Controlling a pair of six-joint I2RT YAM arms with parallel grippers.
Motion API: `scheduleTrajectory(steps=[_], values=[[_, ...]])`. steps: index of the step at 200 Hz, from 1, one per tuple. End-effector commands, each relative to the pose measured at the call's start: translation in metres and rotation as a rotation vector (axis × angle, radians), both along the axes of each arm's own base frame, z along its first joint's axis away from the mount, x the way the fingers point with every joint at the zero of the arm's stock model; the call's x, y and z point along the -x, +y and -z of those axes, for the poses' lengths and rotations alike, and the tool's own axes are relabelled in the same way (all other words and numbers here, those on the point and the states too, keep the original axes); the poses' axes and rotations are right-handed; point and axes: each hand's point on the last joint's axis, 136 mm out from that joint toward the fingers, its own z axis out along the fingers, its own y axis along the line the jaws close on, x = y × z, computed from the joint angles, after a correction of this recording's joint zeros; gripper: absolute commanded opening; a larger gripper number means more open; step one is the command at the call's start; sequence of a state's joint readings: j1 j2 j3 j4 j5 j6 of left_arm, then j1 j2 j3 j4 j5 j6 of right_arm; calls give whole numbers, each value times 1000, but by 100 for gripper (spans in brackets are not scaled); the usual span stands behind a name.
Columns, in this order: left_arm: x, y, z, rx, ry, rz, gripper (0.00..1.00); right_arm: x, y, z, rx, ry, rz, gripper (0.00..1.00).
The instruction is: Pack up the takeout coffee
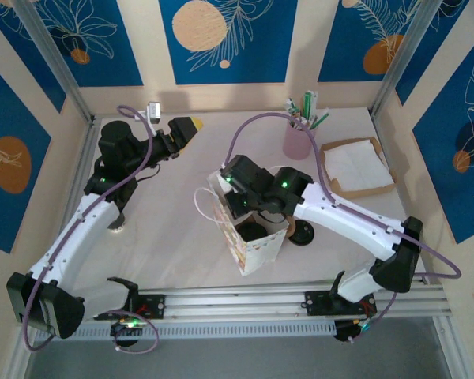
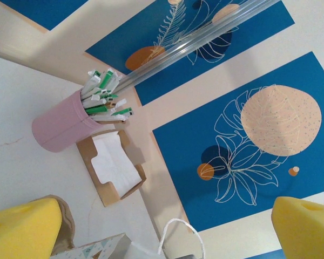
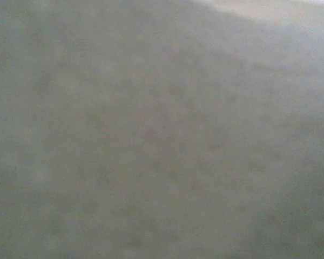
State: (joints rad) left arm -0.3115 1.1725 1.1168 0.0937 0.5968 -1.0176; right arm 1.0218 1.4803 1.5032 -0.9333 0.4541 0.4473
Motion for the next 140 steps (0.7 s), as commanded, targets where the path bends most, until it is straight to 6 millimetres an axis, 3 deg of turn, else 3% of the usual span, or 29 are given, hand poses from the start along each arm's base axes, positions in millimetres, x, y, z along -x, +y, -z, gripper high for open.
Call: scheduleTrajectory(steps=[1,140], values=[[3,4,-5,-4,-36,-6,100,9,3,16,7,71,-1,0],[0,3,-3,3,-34,1,100,3,9,77,26,234,21,0]])
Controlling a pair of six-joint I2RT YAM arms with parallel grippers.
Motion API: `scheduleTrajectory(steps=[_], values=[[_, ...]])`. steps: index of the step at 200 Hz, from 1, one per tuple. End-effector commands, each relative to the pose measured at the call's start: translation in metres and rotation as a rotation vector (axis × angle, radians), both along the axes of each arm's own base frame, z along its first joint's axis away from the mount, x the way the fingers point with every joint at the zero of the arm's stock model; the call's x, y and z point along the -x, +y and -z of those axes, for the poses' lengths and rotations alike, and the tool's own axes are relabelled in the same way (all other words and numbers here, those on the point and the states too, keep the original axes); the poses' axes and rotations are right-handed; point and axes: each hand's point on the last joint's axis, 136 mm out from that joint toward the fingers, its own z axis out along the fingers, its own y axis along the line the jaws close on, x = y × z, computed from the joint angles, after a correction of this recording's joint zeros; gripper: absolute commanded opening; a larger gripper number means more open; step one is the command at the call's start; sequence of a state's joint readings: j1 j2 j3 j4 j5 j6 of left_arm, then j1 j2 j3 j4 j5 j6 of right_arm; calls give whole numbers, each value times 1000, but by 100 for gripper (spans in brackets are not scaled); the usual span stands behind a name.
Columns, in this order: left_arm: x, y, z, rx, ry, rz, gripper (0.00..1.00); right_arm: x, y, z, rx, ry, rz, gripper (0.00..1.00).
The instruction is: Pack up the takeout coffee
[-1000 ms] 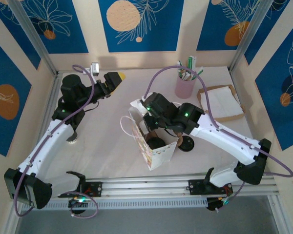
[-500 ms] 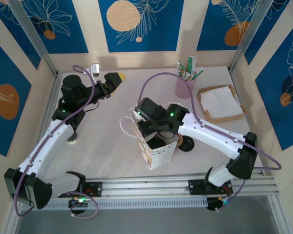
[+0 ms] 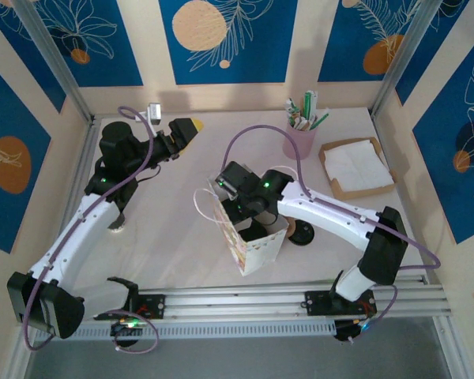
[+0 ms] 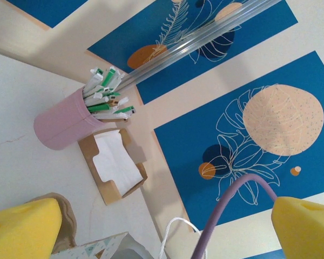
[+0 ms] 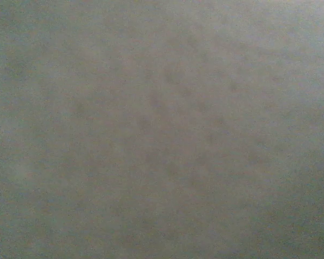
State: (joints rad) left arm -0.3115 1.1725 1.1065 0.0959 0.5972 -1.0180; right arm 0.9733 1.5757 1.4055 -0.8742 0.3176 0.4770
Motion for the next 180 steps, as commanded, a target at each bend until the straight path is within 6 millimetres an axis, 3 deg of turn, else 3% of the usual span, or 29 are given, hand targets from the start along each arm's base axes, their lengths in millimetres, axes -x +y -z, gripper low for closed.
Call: scheduleTrajectory(steps=[1,102,132,154,180], values=[[0,3,-7,6,-41,1,100,2,2,12,-9,52,16,0],[-2,1,-7,8,-42,5,100,-10,4,47,24,129,57,0],[-2,1,-6,7,-38,6,100,-13,5,48,24,134,68,0],[-2,1,-6,7,-37,7,100,-13,4,43,24,129,70,18],[-3,0,-3,4,-28,12,100,-13,3,29,9,113,69,30]])
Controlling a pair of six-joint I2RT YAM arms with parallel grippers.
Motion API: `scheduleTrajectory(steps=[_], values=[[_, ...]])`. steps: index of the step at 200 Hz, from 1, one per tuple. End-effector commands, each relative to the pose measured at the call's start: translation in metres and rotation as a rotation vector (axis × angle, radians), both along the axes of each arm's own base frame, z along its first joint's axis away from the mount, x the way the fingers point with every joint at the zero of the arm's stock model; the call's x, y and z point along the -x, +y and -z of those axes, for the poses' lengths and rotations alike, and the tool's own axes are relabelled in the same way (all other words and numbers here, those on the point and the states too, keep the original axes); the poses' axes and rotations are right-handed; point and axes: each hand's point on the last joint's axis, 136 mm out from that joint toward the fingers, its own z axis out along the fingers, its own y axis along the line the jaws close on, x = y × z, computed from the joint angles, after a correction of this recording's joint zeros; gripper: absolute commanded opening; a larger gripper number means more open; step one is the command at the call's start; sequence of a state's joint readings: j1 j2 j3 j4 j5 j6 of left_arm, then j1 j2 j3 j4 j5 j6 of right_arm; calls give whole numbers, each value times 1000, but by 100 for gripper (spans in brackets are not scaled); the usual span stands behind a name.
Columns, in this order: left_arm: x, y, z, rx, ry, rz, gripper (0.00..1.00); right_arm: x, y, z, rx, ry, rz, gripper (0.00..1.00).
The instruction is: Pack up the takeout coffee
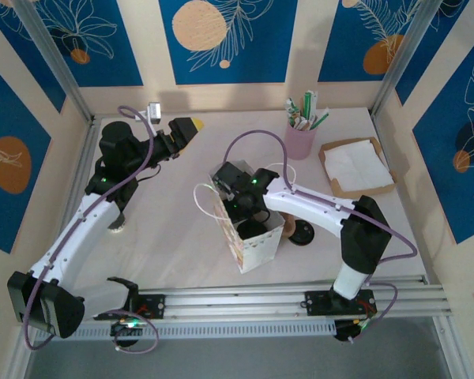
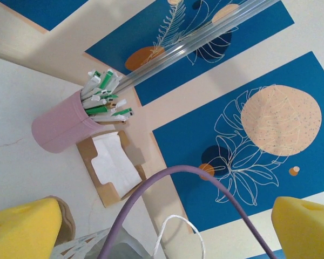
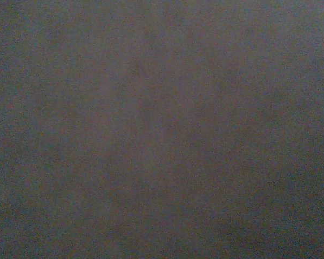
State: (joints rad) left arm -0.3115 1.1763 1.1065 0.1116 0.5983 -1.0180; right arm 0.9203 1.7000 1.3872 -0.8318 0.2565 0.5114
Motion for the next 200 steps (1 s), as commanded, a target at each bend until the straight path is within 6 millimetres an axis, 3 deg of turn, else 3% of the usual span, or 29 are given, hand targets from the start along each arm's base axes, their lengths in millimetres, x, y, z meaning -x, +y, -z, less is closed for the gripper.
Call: scheduleTrajectory(steps=[1,77,182,200], values=[[-2,0,0,0,-15,11,100,0,0,-19,-30,-2,9,30],[0,1,0,-6,-6,11,100,5,-4,-76,-102,-78,2,60],[4,7,-2,-60,-27,-16,100,15,-16,-165,-295,-239,-15,86],[6,11,-2,-105,-35,-39,100,18,-21,-185,-345,-288,-21,97]])
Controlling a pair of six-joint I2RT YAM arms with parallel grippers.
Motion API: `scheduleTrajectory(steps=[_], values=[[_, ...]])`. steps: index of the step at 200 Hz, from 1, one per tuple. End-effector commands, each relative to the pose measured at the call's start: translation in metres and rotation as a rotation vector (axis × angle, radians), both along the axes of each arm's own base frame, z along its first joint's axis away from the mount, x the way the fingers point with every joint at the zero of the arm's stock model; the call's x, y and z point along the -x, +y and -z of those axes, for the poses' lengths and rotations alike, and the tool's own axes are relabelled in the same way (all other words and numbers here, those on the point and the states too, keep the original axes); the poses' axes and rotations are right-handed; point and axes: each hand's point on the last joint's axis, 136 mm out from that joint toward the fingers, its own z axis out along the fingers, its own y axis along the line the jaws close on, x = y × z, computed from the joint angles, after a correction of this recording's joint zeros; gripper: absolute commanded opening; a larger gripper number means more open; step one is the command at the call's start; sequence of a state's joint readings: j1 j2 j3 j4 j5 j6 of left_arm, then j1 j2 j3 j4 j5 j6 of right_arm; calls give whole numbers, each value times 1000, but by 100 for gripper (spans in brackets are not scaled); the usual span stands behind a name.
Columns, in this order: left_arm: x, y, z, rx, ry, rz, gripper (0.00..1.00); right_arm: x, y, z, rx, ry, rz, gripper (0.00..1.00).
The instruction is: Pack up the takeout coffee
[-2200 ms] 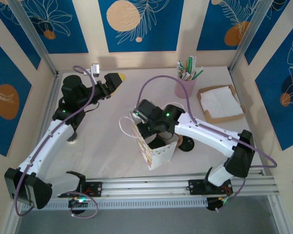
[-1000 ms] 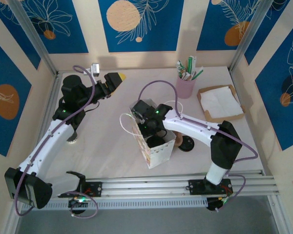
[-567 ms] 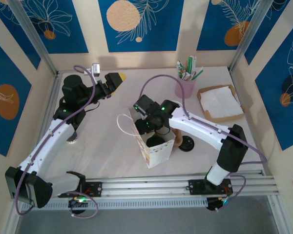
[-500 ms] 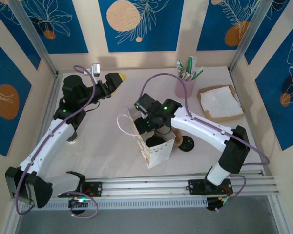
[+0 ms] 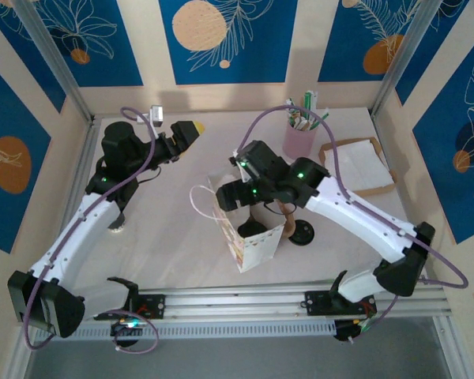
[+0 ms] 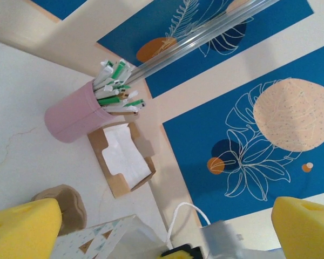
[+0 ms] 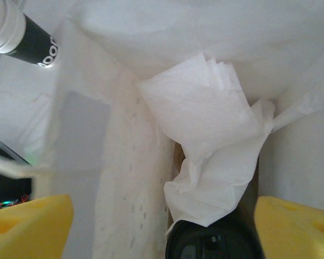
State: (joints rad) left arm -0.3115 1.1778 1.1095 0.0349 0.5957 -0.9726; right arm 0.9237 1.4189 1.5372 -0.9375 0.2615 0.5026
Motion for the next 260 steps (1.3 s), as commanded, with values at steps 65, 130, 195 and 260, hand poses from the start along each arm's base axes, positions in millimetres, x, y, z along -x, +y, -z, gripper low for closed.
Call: scheduleTrajectory(steps=[65,130,195,260], values=[[18,42,-11,-245,-102,-171,100,14,-51,-113,-254,-336,41,99],[23,54,40,-387,-28,-222,100,-12,-146,-98,-209,-378,338,99],[21,73,155,-765,49,-350,100,-47,-218,-24,-137,-351,545,99],[6,96,207,-1066,-57,-403,100,-75,-272,26,-129,-507,732,99]])
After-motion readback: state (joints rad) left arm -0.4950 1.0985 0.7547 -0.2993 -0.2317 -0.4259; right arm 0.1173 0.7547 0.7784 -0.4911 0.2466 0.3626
